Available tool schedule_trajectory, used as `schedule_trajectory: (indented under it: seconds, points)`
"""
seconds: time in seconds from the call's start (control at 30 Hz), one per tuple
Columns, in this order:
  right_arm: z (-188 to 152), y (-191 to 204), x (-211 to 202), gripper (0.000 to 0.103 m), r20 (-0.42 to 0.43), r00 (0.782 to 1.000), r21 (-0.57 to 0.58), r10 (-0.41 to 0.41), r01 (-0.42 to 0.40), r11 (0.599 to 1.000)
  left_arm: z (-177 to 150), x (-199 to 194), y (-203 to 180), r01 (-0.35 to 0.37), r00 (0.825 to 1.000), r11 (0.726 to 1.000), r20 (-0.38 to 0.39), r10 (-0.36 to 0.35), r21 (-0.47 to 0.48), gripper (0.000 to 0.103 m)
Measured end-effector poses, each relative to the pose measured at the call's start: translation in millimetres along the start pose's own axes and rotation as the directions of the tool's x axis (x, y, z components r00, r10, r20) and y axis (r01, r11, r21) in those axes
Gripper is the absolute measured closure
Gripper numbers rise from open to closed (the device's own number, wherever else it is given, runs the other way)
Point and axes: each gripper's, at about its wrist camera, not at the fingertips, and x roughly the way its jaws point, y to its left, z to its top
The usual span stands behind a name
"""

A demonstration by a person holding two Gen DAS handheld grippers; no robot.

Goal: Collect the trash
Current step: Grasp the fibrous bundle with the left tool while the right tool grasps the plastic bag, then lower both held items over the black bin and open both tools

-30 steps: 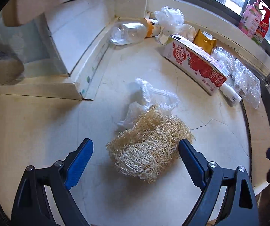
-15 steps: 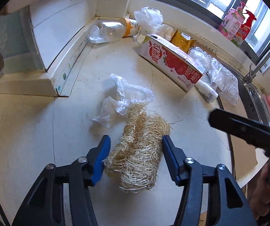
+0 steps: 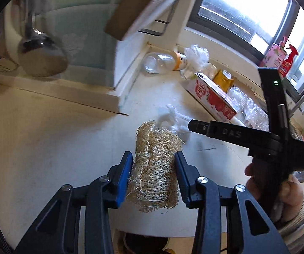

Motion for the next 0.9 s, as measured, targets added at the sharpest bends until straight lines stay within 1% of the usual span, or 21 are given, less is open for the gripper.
schedule_trajectory:
  seconds: [0.03, 0.07, 0.1, 0.13, 0.17, 0.2, 0.4, 0.6, 0.73, 0.9]
  points:
    - [1, 2, 5, 0.061, -0.004, 1.0, -0.005, -0.008, 0.008, 1.0, -1, -2, 4, -0.003, 1.0, 1.0, 0.001, 0.003, -0.01, 0.064]
    - [1, 4, 9, 0.065, -0.009, 1.0, -0.011, -0.016, 0.016, 1.0, -1, -4, 8, -0.005, 1.0, 1.0, 0.001, 0.005, -0.023, 0.064]
    - [0, 5, 13, 0.076, -0.016, 1.0, -0.017, -0.025, 0.025, 1.0, -2, -6, 10, -0.007, 1.0, 0.999, 0.001, 0.007, -0.032, 0.064]
    - [0, 8, 14, 0.082, -0.004, 0.999, -0.03, -0.034, 0.033, 0.999, -3, -7, 14, -0.011, 1.0, 0.999, 0.0, 0.011, -0.042, 0.064]
    - [-1, 10, 16, 0.089, -0.015, 0.999, -0.038, -0.033, 0.032, 0.999, -4, -9, 15, -0.014, 1.0, 0.999, -0.001, 0.014, -0.047, 0.064]
    - [-2, 10, 15, 0.091, -0.015, 0.999, -0.039, -0.03, 0.029, 0.999, -5, -10, 17, -0.018, 1.0, 0.999, -0.003, 0.017, -0.052, 0.064]
    - [-17, 12, -13, 0.094, 0.014, 1.0, -0.045, 0.016, -0.015, 0.999, -13, -22, 17, -0.03, 1.0, 0.997, 0.008, 0.03, -0.069, 0.064]
    - [-39, 5, -60, 0.094, 0.044, 0.996, -0.055, 0.072, -0.069, 0.996, -26, -39, 1, -0.033, 0.999, 0.998, 0.021, 0.034, -0.063, 0.064]
    - [-65, -1, -97, 0.094, 0.056, 0.993, -0.086, 0.106, -0.101, 0.991, -41, -52, -15, -0.026, 1.0, 0.998, 0.016, 0.027, -0.051, 0.064]
    - [-107, -11, -138, 0.094, 0.044, 0.991, -0.128, 0.128, -0.122, 0.984, -72, -72, -37, -0.017, 1.0, 0.999, 0.0, 0.017, -0.035, 0.064]
